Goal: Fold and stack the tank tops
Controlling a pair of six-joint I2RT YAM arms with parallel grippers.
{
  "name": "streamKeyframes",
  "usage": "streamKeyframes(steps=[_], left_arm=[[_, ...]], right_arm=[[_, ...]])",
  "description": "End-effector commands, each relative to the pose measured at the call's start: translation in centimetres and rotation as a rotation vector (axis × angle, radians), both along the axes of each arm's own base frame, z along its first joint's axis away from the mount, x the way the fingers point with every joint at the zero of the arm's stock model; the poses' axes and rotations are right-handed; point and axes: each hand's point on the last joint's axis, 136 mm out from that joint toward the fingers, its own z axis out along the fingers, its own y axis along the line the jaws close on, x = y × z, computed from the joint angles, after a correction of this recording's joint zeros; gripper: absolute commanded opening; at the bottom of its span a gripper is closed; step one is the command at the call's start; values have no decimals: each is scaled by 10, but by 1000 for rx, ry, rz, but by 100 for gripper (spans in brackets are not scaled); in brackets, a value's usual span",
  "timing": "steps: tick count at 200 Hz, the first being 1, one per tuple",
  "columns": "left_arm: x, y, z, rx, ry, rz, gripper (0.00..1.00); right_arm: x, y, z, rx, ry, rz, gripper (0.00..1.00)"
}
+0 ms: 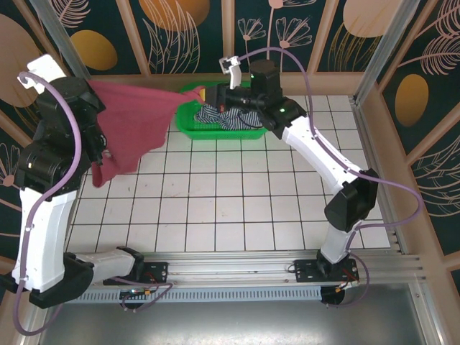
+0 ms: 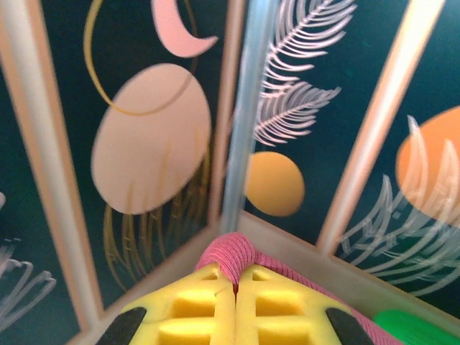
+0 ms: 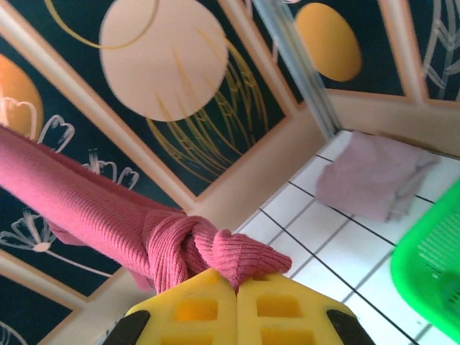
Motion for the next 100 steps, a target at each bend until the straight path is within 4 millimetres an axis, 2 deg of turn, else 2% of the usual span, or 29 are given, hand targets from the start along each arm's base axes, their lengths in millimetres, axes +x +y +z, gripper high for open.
streamKeyframes(steps=[1, 35, 55, 66, 77, 90, 100], left_arm=[[-18, 23, 13, 55, -23, 136, 0], [-44, 41, 5, 61, -23, 228, 0], [-42, 40, 6, 104, -10, 219, 0], [-26, 32, 2, 126, 10, 174, 0], [-2, 23, -8, 134, 52, 129, 0], [38, 6, -24, 109, 101, 34, 0], [72, -15, -41, 80, 138, -60, 0]], right_arm=[[-29, 16, 24, 54, -18, 63, 0], [-93, 32, 2, 60, 112, 148, 0], [-126, 34, -12, 45, 171, 176, 0], [-137, 29, -17, 38, 204, 171, 0], [-144, 20, -17, 45, 227, 151, 0], [-153, 9, -15, 44, 253, 125, 0], [-158, 0, -23, 17, 289, 93, 0]])
